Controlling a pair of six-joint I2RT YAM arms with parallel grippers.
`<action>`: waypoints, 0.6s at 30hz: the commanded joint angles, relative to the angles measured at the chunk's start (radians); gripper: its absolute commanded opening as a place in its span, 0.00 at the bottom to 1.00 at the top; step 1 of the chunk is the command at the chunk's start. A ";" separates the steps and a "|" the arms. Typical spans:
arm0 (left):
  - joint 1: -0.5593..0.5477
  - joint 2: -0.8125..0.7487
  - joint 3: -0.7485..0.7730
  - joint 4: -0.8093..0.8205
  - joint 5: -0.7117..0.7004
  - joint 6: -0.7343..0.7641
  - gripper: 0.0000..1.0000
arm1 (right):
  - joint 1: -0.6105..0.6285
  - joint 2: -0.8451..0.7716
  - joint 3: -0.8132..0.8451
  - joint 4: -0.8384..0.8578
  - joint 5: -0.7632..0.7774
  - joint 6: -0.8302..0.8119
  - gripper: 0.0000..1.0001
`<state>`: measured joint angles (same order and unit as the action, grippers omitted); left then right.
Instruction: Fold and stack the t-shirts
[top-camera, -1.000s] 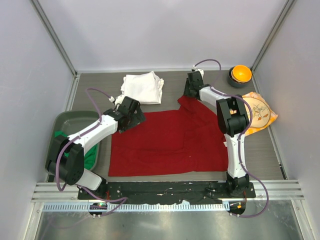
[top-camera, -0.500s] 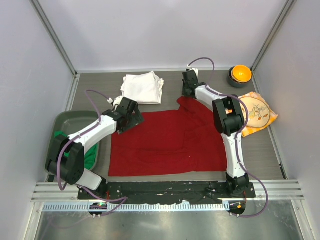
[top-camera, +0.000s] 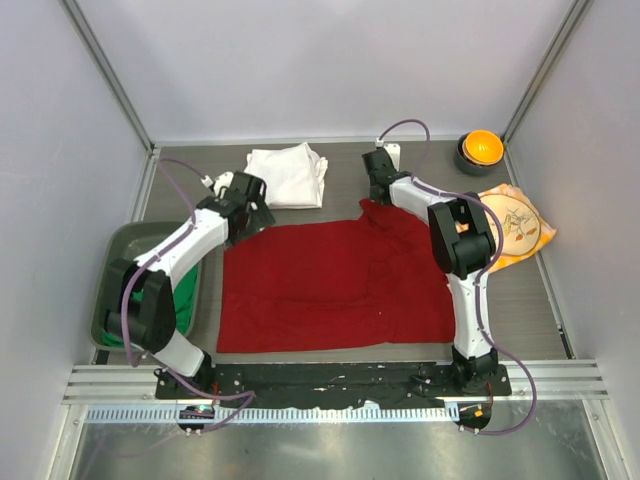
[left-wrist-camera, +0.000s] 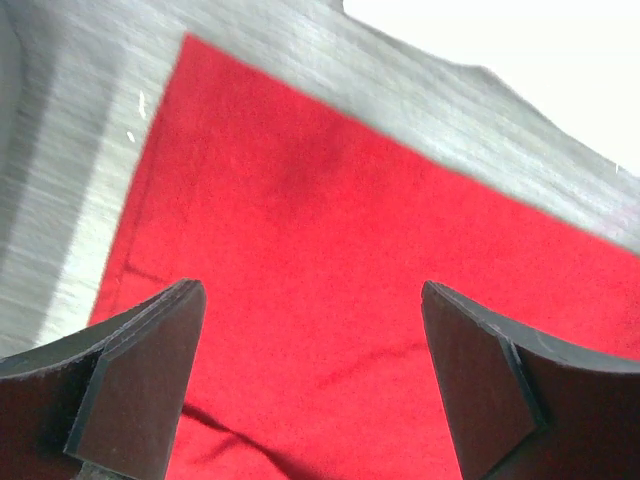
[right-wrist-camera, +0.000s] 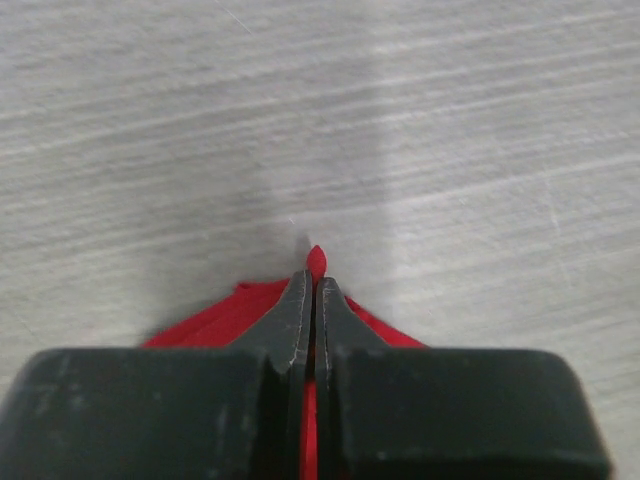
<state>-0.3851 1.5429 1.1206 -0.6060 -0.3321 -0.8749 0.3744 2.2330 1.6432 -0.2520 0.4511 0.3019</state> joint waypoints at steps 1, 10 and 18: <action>0.054 0.077 0.134 -0.107 -0.082 0.051 0.92 | 0.001 -0.182 -0.072 -0.007 0.060 0.025 0.01; 0.114 0.209 0.177 -0.130 -0.134 0.065 0.84 | 0.003 -0.395 -0.201 0.025 0.038 0.023 0.01; 0.140 0.295 0.160 -0.058 -0.134 0.073 0.74 | 0.003 -0.486 -0.270 0.042 0.014 0.020 0.01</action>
<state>-0.2607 1.8160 1.2732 -0.7044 -0.4374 -0.8150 0.3740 1.7950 1.3907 -0.2390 0.4694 0.3172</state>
